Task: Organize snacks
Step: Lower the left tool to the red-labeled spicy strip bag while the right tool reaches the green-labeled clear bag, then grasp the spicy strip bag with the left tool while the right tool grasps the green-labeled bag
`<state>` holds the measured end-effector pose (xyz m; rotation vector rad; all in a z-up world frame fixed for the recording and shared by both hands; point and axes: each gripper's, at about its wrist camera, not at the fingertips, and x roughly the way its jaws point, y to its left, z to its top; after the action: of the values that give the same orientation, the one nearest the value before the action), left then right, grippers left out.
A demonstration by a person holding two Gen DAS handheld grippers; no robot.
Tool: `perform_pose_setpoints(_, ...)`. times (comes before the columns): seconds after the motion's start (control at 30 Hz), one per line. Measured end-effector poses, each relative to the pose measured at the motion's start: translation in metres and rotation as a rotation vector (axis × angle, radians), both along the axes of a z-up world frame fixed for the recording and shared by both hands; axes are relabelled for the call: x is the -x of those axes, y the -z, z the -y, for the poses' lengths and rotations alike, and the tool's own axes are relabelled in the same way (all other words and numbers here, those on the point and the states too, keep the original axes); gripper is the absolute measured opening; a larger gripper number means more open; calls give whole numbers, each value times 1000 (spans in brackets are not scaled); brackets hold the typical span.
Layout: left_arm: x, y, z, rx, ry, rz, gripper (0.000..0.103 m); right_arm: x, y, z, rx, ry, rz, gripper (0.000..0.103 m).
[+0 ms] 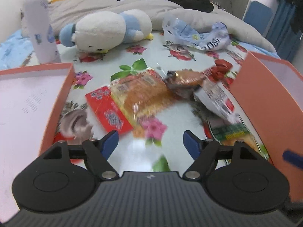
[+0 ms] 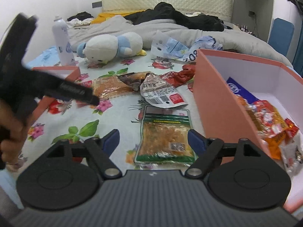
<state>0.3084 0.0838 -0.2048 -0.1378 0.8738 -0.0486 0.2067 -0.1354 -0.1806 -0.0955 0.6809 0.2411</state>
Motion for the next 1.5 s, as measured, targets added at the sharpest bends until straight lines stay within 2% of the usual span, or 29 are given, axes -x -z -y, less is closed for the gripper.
perform_pose_setpoints(0.13,-36,10,-3,-53,16,2,87,-20,14,-4,-9,49,-45,81)
perform_pose_setpoints(0.33,-78,22,4,-135,134,12,88,-31,27,-4,20,88,-48,81)
perform_pose_setpoints(0.5,-101,42,9,-211,198,-31,90,-42,38,-3,66,95,-101,78)
perform_pose_setpoints(0.53,-101,45,7,-211,206,-9,93,-44,41,-2,52,99,-121,78)
perform_pose_setpoints(0.63,-104,50,-4,-141,183,-11,95,-44,47,-1,55,84,-126,79)
perform_pose_setpoints(0.8,-101,53,-3,-142,186,0,94,-46,48,2,32,70,-133,80)
perform_pose_setpoints(1.0,-82,51,6,-146,200,27,81,-49,47,1,42,44,-149,78)
perform_pose_setpoints(1.07,-73,51,9,-147,197,41,77,-50,47,0,41,31,-152,72)
perform_pose_setpoints(1.23,-55,47,22,-158,207,56,54,-46,45,-3,45,-3,-155,63)
perform_pose_setpoints(1.5,-38,42,37,-172,186,46,36,-37,41,-4,40,-37,-154,51)
